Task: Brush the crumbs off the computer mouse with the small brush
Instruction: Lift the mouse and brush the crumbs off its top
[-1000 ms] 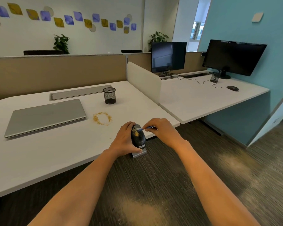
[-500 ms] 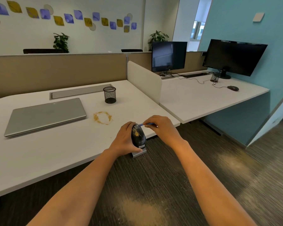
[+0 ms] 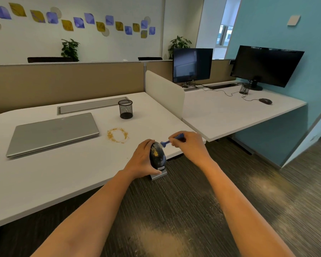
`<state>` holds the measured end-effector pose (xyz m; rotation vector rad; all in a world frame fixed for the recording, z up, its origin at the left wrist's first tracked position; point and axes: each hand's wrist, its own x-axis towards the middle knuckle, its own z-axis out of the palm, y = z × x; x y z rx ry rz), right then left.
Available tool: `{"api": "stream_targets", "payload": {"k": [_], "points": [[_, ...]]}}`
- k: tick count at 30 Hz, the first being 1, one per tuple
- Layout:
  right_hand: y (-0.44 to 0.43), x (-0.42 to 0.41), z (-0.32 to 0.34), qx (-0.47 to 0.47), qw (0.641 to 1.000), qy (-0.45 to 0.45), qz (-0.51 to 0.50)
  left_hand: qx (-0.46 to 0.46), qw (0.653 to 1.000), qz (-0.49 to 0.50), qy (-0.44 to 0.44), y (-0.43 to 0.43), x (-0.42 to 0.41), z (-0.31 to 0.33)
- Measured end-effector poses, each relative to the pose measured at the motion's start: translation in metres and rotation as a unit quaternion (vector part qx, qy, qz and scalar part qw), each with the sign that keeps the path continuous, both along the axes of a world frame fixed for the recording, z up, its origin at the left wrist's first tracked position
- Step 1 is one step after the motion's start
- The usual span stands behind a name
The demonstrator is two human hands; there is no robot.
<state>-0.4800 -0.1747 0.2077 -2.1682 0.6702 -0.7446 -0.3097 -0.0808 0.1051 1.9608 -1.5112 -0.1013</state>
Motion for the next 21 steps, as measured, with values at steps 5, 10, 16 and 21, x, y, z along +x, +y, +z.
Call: {"api": "stream_targets", "payload": {"k": [5,10,16,21], "points": [[-0.019,0.02,0.002,0.139,0.987,-0.024,-0.078,-0.006,1.0,-0.015,0.005,0.0,-0.003,0.001],[-0.017,0.037,-0.004,0.132,0.989,0.015,-0.071,-0.008,1.0,-0.016,0.009,0.001,-0.002,0.001],[-0.009,0.051,-0.007,0.065,0.993,0.022,-0.099,-0.009,1.0,-0.005,0.026,0.001,-0.003,-0.001],[-0.014,0.047,-0.005,0.052,0.993,0.09,-0.063,0.014,0.999,0.003,0.031,0.004,0.007,-0.003]]}}
